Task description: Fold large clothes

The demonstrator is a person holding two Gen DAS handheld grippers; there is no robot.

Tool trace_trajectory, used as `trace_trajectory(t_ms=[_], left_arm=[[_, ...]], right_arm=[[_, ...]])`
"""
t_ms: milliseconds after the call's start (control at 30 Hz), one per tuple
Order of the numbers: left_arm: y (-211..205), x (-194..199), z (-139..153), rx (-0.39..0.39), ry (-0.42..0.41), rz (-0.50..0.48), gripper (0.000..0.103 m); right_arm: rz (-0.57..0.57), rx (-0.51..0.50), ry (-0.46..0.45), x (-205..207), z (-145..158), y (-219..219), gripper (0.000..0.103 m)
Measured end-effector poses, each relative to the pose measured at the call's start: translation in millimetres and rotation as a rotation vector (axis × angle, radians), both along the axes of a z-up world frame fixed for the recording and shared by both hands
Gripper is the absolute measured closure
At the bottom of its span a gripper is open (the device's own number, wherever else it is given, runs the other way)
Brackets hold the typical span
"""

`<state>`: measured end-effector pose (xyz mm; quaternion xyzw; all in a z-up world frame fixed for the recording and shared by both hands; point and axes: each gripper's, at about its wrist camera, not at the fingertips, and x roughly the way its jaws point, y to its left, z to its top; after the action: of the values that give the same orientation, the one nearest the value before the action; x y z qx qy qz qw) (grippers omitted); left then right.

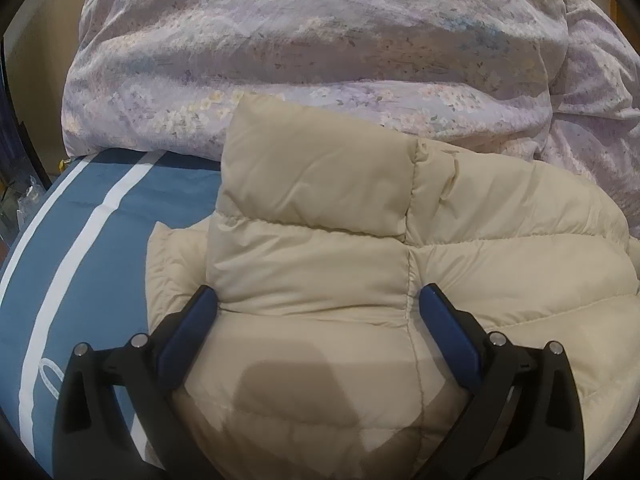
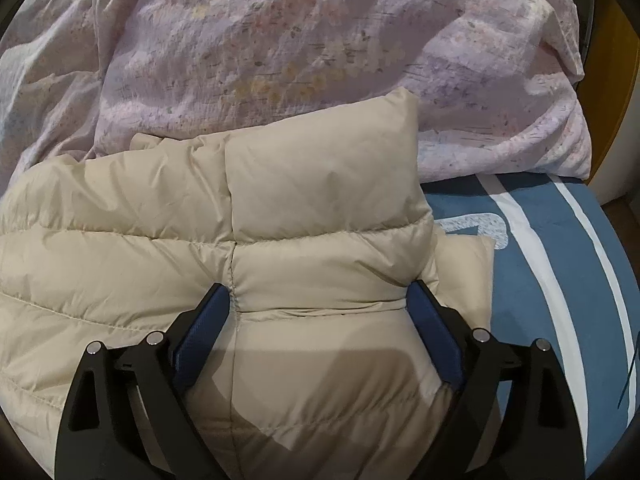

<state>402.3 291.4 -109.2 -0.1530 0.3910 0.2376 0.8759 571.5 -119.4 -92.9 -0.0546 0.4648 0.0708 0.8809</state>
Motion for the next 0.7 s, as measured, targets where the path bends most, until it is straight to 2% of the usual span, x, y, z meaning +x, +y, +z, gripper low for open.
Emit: trace_trajectory(t_ms=[67, 200, 267, 400, 500, 567, 700], left_arm=[[-3.8, -8.0, 3.9, 0.004, 0.004, -0.003, 0.003], [-11.6, -48.9, 22.1, 0.002, -0.074, -0.026, 0.004], [-3.2, -73.2, 26.5, -0.013, -0.087, -0.01, 0.004], [16.5, -104.4, 22.5, -0.115, -0.089, 0.027, 0.004], [16.6, -112.9, 14.8, -0.196, -0.084, 0.035, 0.004], [14.8, -115.2, 6.3, -0.236, -0.071, 0.036, 0.004], [8.9, -116.3, -4.2, -0.335, -0.072, 0.03, 0.008]], right_arm=[[0.0, 0.027, -0.006, -9.3, 7.8, -2.8, 0.012], [-0.003, 0.234, -0.05, -36.8, 38.3, -42.6, 0.012], [-0.05, 0.285, -0.047, -43.3, 44.7, -64.4, 0.01], [-0.129, 0.425, 0.071, -45.2, 32.1, -99.6, 0.01], [-0.153, 0.539, 0.15, -58.8, 14.1, -111.5, 0.01], [-0.151, 0.564, 0.167, -62.6, 10.4, -114.3, 0.01], [-0.12, 0.55, 0.164, -70.3, 14.3, -107.7, 0.01]])
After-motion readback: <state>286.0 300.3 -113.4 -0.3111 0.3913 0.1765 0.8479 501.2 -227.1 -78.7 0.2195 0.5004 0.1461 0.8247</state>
